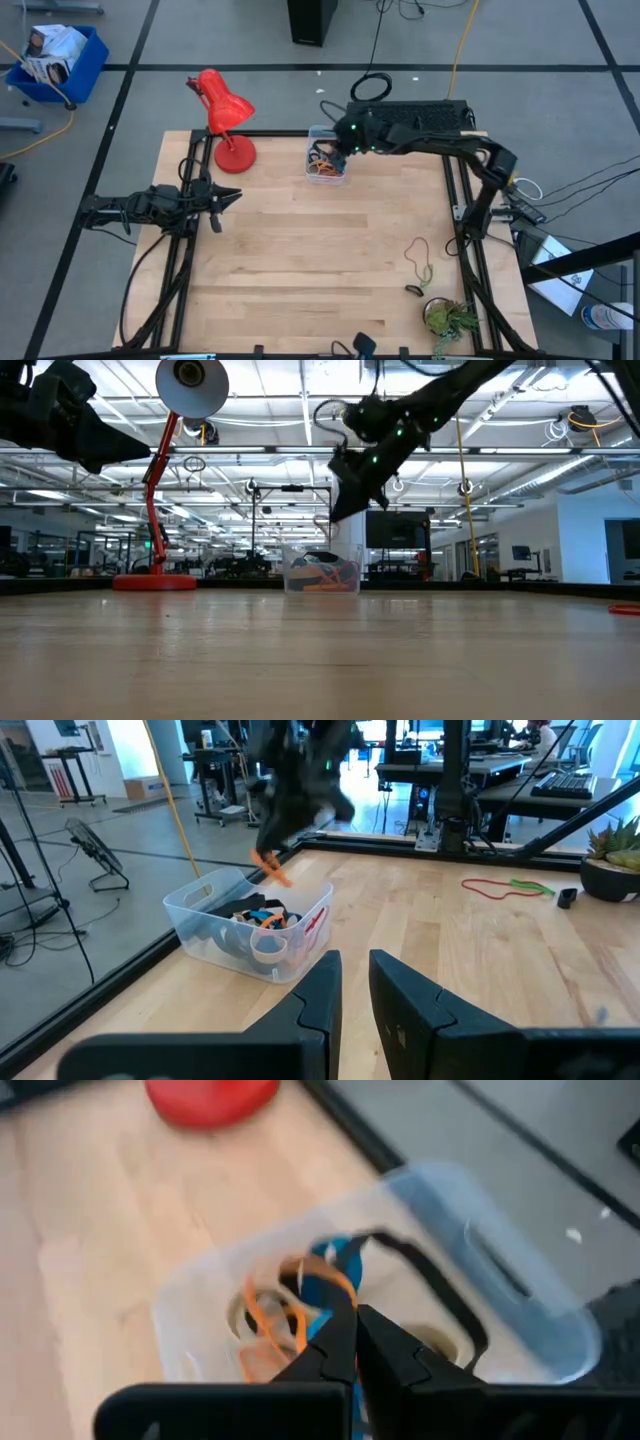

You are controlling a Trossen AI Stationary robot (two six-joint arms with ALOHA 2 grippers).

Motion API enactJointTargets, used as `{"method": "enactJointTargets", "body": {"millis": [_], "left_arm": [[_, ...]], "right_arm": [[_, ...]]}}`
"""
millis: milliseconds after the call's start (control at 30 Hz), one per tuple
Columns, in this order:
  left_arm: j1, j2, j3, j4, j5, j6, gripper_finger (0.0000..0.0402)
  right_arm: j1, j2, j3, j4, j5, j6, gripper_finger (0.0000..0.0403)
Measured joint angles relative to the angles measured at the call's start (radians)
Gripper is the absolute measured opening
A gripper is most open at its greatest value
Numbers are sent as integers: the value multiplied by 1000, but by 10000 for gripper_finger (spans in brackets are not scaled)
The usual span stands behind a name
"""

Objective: Pick and place rubber bands into bin
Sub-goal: Put the orange rubber band into the transparent bin, then put the red rubber band into the transparent bin

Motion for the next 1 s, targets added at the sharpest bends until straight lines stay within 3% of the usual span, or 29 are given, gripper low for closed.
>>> {"method": "enactJointTargets", "body": {"millis": [200, 533, 1000], "left_arm": [[0, 0, 0, 0, 0, 0, 63], [0, 0, 0, 0, 0, 0, 63], [0, 0, 0, 0, 0, 1, 63]], "right_arm": [[1, 74, 0, -2, 1, -1, 0], [8, 89, 0, -15, 2, 0, 6], [16, 88, 0, -19, 3, 0, 77]]}}
